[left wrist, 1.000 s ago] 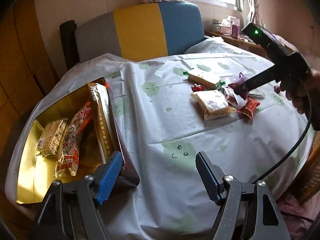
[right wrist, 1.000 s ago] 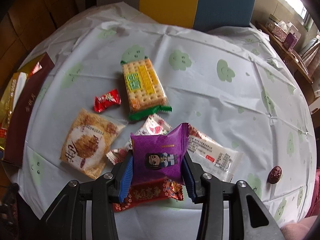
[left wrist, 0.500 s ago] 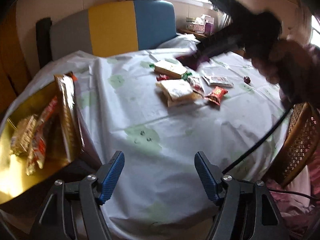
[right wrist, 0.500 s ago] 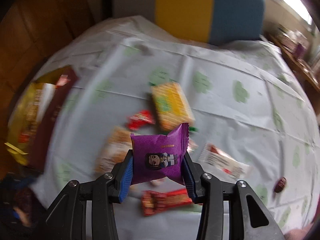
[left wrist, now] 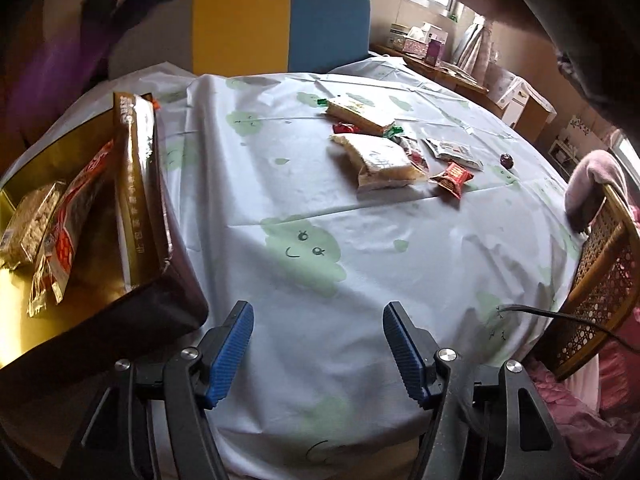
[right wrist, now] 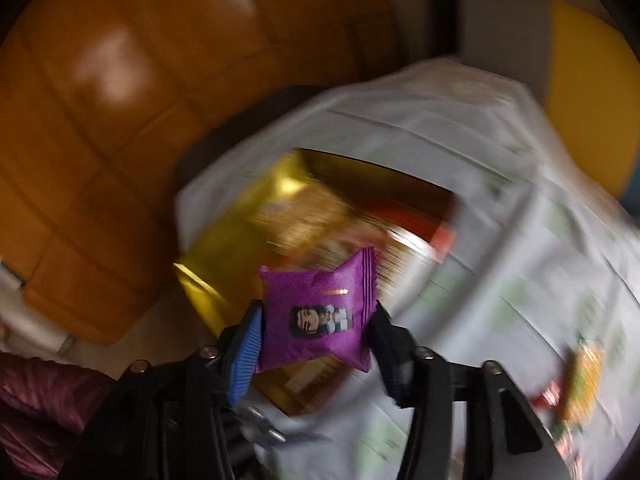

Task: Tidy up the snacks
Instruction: 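Carry the purple cake into the gold tray and open the right tool, then reach the left tool to the small red candy and close on it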

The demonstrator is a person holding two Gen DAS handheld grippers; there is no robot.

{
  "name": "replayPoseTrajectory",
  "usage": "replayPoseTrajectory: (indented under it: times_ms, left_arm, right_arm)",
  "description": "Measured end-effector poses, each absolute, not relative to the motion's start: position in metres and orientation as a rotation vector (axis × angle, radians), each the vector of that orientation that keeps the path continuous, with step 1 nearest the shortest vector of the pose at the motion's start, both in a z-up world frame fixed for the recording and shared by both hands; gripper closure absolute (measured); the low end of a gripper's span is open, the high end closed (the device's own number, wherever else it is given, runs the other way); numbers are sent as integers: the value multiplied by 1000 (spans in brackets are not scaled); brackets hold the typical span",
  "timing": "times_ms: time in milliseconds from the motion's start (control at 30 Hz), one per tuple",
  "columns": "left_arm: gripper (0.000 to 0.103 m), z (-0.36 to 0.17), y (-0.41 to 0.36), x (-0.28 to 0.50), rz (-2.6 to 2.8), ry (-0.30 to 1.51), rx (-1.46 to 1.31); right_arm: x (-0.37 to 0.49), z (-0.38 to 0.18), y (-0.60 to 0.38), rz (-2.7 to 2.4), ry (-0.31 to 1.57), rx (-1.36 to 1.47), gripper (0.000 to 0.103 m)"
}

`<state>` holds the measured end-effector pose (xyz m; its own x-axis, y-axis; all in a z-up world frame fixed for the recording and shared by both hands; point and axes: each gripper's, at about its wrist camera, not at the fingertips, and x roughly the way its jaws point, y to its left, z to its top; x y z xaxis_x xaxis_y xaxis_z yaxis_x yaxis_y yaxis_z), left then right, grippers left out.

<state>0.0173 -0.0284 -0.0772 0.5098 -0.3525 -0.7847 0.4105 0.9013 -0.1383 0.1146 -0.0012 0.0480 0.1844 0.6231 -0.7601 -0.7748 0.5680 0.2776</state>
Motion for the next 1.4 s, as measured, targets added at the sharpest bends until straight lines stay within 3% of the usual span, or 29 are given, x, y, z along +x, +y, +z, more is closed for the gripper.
replayPoseTrajectory:
  times_ms: [100,433,533,767,833,1033,1233,1400]
  left_arm:
    - [36,-79,-25,19,-453,938,58]
    - [36,-82,-27,18,-445,943,79]
    - [36,-82,-28,18,-442,944,86]
    - [36,-83,-29,21,-425,951,96]
    - [36,-84,-30,23,-416,955,102]
    - [38,-67,-38,26,-409,919,141]
    - [56,-50,-46,49,-392,937,140]
    - [61,-38,-52,79,-379,974,84]
  right_arm:
    - [118,44,19,1015,998,-174,33]
    - [124,20,-49,827,1035,-117,33]
    - [124,9,-90,725,1062,-90,40]
    - [123,-21,-190,448,1114,-65,41]
    - [120,-30,-212,377,1134,-68,49]
    - [123,-44,-275,168,1129,50,58]
    - [130,-36,-303,41,1071,141,58]
    - [129,-33,-334,-90,1052,230,58]
